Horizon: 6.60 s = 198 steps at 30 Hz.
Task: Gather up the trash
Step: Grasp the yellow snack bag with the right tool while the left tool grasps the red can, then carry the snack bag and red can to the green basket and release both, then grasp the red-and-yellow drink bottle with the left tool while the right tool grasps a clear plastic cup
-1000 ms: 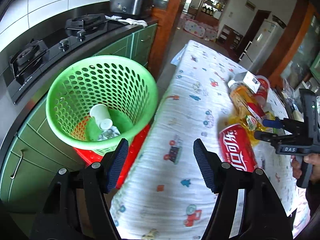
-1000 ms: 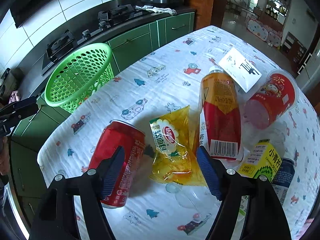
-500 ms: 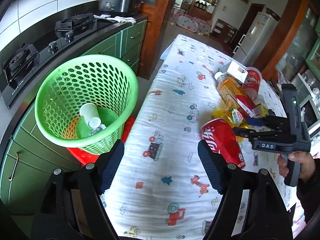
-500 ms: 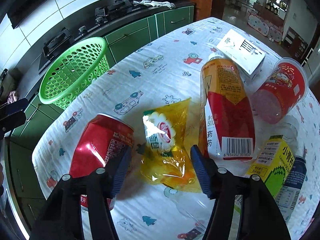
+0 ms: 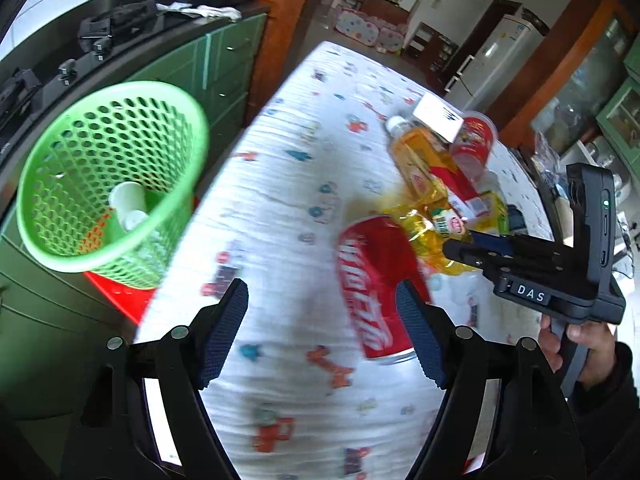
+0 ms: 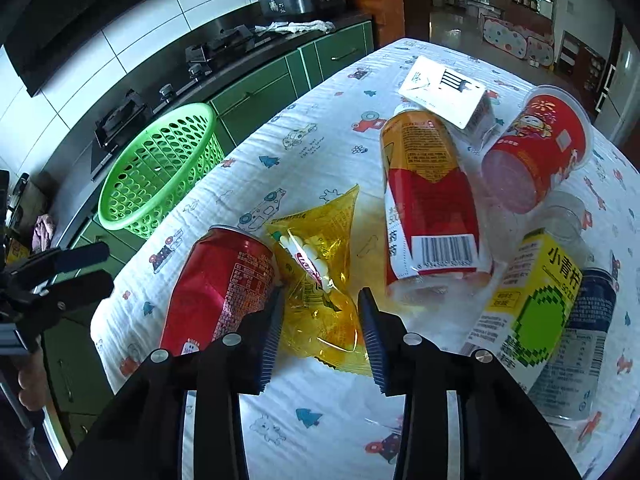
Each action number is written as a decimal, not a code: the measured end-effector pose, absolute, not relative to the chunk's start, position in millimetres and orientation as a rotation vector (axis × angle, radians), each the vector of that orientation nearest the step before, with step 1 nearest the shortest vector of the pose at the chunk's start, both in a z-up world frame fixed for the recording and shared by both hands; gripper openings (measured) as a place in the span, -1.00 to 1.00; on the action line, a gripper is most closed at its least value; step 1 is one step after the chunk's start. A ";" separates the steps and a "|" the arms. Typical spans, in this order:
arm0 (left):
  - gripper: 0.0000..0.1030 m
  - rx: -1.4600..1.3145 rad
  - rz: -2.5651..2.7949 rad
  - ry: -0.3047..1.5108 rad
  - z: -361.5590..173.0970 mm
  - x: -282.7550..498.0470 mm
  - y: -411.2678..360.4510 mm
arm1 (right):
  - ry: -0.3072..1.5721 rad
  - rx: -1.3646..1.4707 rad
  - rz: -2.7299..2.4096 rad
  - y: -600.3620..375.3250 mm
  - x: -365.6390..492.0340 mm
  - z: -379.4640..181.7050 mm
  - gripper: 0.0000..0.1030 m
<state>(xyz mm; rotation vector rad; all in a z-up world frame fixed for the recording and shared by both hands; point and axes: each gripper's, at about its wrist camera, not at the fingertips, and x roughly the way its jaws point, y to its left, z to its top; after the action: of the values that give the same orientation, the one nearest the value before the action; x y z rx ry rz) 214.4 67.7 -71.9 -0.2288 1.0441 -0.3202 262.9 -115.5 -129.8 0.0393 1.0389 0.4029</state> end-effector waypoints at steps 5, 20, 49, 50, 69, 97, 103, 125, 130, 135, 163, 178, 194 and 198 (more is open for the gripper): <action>0.47 -0.221 -0.352 1.069 -77.7 218.4 37.7 | 1.013 0.064 0.401 -126.4 252.2 -120.8 -0.37; 0.44 -0.161 -0.323 1.137 -98.3 236.3 -17.5 | 0.946 0.136 0.395 -157.6 231.2 -95.7 -0.38; 0.15 -0.204 -0.298 1.015 -55.5 223.1 61.3 | 0.914 0.073 0.465 -105.3 234.2 -69.2 -0.38; 0.15 -0.210 -0.286 0.999 -49.4 223.7 71.4 | 0.915 0.074 0.473 -100.2 236.3 -68.1 -0.38; 0.17 -0.249 0.015 0.929 -56.2 306.3 254.6 | 0.939 0.070 0.617 47.8 308.9 -65.3 -0.38; 0.44 -0.331 0.087 0.917 -83.1 288.5 325.6 | 1.009 0.142 0.664 148.5 375.9 -103.4 0.29; 0.47 -0.305 0.099 0.904 -72.7 277.2 323.6 | 0.973 0.145 0.675 142.7 365.2 -91.6 0.35; 0.49 -0.251 -0.023 0.902 -56.2 244.8 235.3 | 0.978 0.116 0.386 -70.2 256.8 -83.5 0.45; 0.49 -0.237 -0.063 0.901 -52.2 241.5 211.1 | 1.012 0.126 0.325 -124.5 225.4 -95.1 0.45; 0.49 -0.224 -0.089 0.905 -49.7 240.3 190.0 | 1.031 0.110 0.301 -157.5 198.2 -106.7 0.31; 0.59 -0.106 -0.305 0.984 -43.9 312.0 32.3 | 0.979 -0.161 0.302 -152.2 213.5 -146.6 -0.96; 0.76 -0.245 -0.351 1.147 -77.9 344.3 -83.0 | 0.918 -0.055 0.314 -178.1 173.7 -128.4 -0.97; 0.73 -0.245 -0.258 1.243 -111.5 370.9 -119.3 | 0.944 0.004 0.303 -201.6 148.8 -140.5 -0.97; 0.52 -0.289 -0.289 1.254 -112.8 373.8 -117.3 | 0.945 0.007 0.302 -201.5 148.9 -140.6 -0.97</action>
<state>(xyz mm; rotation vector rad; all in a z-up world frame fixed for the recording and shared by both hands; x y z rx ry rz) 373.8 -117.3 -112.8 -0.2892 1.2542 -0.2894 148.9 -201.5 -140.6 0.0068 0.9454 0.3022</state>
